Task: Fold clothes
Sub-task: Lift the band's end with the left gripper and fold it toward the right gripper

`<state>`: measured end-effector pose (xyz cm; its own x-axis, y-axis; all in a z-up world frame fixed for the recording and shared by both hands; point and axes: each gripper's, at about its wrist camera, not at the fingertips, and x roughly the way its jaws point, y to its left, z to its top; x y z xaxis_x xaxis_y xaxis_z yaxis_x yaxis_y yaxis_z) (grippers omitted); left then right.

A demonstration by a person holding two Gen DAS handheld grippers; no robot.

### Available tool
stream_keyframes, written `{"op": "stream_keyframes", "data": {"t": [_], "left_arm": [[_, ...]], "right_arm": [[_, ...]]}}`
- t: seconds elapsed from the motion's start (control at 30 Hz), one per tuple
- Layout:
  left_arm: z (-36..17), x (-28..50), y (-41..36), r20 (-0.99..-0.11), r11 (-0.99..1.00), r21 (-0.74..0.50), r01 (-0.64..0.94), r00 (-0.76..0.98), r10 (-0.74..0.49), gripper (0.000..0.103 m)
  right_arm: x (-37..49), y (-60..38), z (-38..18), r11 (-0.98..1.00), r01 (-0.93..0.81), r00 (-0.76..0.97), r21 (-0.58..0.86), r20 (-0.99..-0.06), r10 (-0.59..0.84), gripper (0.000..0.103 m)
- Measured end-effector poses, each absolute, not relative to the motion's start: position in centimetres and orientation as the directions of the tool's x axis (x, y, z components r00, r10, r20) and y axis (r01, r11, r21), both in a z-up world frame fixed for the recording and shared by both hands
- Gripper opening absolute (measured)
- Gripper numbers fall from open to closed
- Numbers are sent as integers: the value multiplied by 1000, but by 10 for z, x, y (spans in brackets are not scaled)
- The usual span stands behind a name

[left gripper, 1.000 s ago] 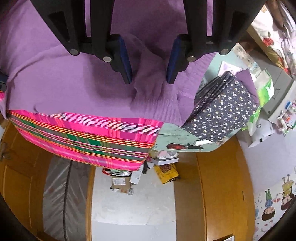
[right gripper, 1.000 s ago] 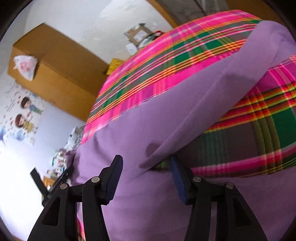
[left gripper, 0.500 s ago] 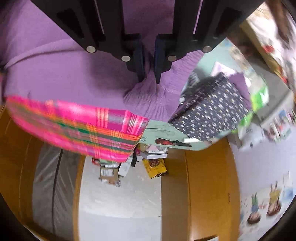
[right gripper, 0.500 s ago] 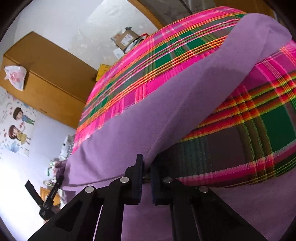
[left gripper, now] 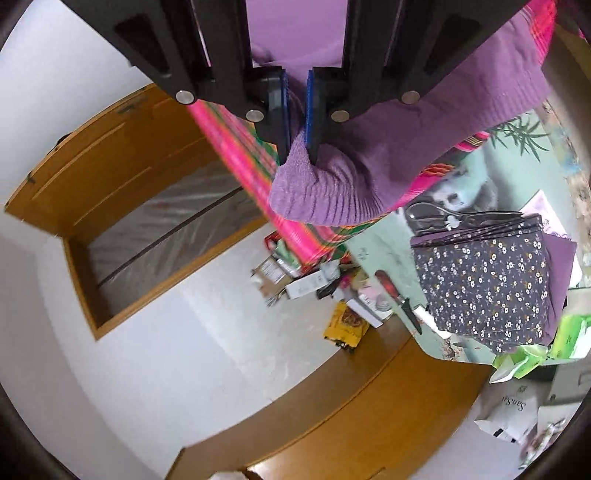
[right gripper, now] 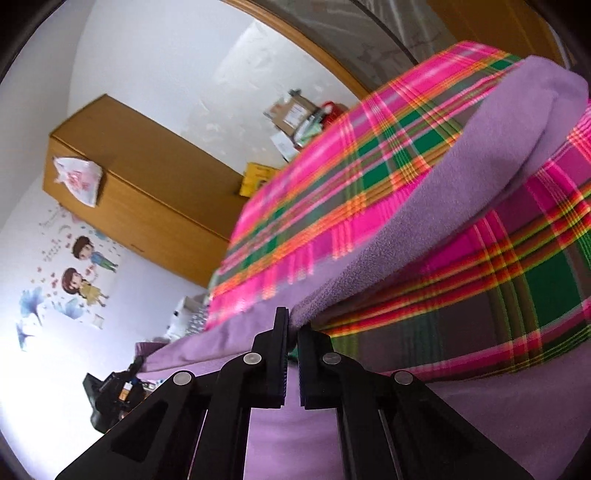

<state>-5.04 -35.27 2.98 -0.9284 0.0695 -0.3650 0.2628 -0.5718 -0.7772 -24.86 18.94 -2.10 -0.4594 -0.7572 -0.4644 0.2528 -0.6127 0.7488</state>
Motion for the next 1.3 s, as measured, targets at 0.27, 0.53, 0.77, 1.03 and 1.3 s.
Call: {"op": "stream_keyframes", "data": {"t": [0.27,0.53,0.77,1.03,1.3], "left_arm": [[21,1,-359,-274,-495,-843,212,-960,56,6],[-18,42,-354,-346,-460,-840,288,-937,45,6],[-57,59,-347,-473,-460,-791,403,-880,43,7],[-55,70,-346,-588,-507,-695,510,-809,-7,19],[10,49,-332,-571,-719,-470,512,-797,-195,31]], "right_arm": [[-205,195,3,-577,333,-448,746,-413,-793,4],[-171,195,-32,-606,293,-366,739,-499,-785,4],[-157,199,-70,-649,232,-307,725,-578,-756,4],[-158,198,-78,-666,234,-269,708,-611,-745,8],[-164,194,-79,-663,240,-268,709,-608,-747,15]]}}
